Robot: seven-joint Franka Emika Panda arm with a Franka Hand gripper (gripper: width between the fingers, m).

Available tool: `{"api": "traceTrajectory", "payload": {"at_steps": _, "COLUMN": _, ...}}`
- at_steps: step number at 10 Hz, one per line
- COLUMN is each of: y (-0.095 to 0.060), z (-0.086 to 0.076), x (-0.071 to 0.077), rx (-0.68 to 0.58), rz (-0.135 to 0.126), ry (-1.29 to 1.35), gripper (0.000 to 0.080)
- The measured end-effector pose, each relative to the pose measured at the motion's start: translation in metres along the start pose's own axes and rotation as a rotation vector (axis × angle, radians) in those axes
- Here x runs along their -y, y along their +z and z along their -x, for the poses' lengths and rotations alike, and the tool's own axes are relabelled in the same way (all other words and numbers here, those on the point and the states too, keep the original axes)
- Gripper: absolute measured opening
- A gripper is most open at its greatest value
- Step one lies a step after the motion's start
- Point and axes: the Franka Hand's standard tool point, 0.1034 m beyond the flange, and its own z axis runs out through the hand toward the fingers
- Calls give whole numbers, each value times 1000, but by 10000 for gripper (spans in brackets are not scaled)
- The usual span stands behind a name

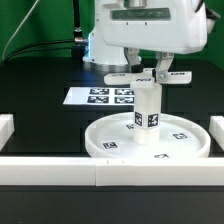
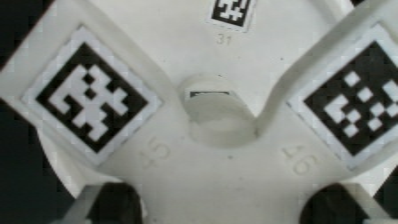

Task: Assemble round table

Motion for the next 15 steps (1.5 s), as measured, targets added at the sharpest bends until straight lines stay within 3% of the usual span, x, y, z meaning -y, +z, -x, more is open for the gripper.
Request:
{"api": "traceTrajectory", "payload": {"at_steps": 6, "y": 0, "z": 2, "x": 1, "rx": 5, "rz": -5, "ry": 372, "gripper": 439}}
{"api": "traceTrajectory", "payload": {"at_steps": 7, "y": 2, "z": 4, "x": 0, "rx": 26, "rz": -15, "ry": 558, "gripper": 439}}
{"api": "traceTrajectory", "payload": {"at_steps": 11, "y": 3, "z": 8, "x": 4, "rx": 61, "rz": -51, "ry": 900, "gripper": 439}}
{"api": "traceTrajectory", "payload": {"at_steps": 15, "y": 4, "z": 11, "x": 4, "rx": 94, "rz": -29, "ry": 1148, "gripper": 439}}
